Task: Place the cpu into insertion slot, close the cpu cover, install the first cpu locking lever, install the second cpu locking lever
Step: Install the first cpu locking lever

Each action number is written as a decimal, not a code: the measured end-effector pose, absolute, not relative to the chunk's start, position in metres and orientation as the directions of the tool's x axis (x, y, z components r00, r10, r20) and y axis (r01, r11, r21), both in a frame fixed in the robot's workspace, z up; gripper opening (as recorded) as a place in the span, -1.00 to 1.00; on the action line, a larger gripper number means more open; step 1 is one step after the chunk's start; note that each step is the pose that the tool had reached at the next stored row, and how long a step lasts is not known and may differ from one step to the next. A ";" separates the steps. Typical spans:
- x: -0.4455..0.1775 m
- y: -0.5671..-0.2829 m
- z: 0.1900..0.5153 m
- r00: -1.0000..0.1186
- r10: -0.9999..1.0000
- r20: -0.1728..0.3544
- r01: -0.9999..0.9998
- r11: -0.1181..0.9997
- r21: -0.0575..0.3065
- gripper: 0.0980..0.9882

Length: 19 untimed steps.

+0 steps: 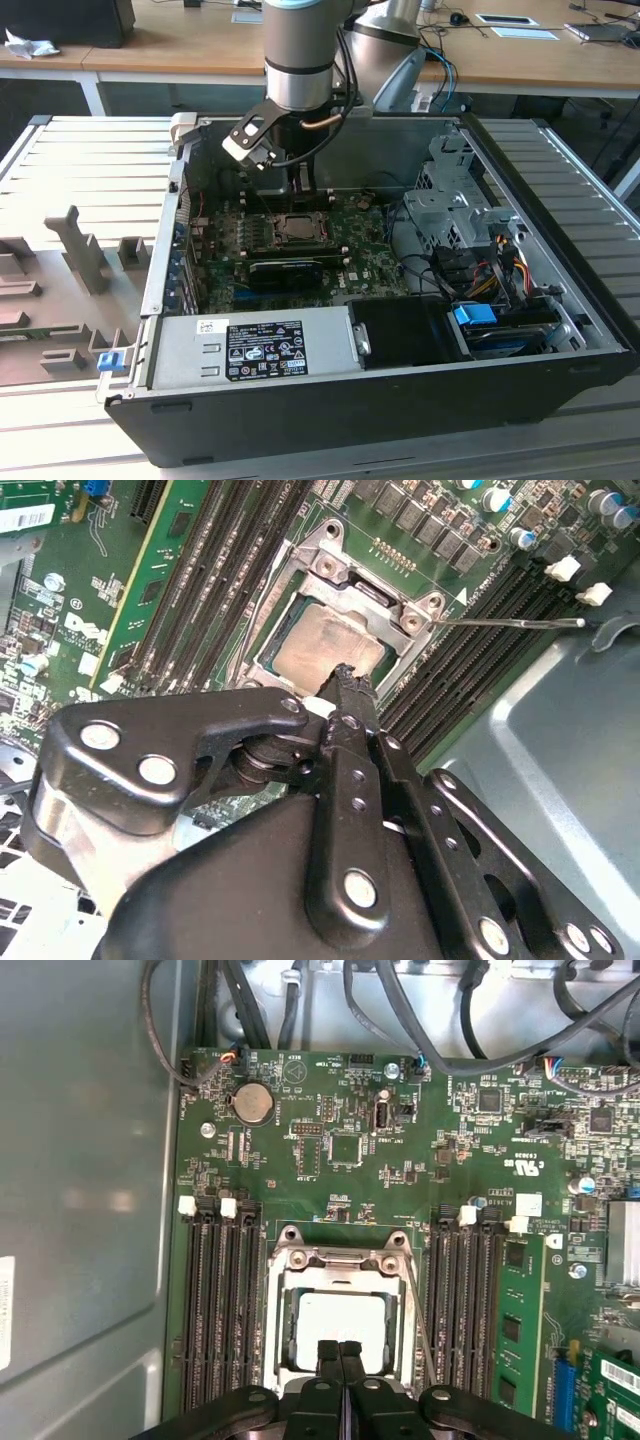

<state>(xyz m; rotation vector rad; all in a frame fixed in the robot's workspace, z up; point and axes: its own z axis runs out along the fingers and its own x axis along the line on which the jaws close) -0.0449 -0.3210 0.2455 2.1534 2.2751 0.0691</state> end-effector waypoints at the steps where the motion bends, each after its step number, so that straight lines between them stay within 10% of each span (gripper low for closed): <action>1: -0.045 -0.321 0.249 -0.055 0.998 0.024 0.998 0.054 0.038 -0.98; 19: -0.045 -0.321 0.274 -0.127 0.992 0.024 0.991 0.126 0.038 -0.98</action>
